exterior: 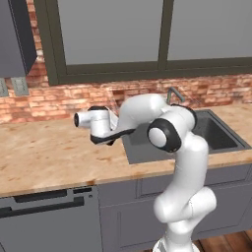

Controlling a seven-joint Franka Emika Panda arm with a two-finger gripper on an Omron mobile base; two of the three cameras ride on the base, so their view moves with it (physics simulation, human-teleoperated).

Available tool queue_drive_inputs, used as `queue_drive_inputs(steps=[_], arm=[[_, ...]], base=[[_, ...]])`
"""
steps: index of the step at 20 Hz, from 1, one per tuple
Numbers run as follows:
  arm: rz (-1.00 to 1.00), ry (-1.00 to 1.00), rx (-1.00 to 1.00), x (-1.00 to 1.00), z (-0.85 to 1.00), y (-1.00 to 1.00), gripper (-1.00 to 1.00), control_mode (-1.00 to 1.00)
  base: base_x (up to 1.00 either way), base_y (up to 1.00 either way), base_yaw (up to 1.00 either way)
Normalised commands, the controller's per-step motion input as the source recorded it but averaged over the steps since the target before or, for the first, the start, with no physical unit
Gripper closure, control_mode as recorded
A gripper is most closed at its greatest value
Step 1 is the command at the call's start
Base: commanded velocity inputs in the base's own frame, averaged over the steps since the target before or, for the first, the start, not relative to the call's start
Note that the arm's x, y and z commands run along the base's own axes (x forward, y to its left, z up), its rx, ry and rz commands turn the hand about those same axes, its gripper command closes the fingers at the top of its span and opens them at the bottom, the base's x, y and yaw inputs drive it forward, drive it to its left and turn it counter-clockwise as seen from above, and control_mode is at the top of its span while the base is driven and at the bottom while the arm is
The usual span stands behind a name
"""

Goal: Restock the sink supplies by placing the sponge and soap dispenser on the counter and next to the sink. Make sure the soap dispenser is upright.

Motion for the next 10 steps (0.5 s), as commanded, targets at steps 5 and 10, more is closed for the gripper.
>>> queue_drive_inputs(steps=[5,10], arm=[[-0.06,0.0,-0.24,0.56,0.0,0.19,1.0,-1.0],[-0.07,0.0,-0.25,0.38,0.0,0.27,1.0,-1.0]], base=[[0.0,0.0,0.0],[0.0,0.0,0.0]])
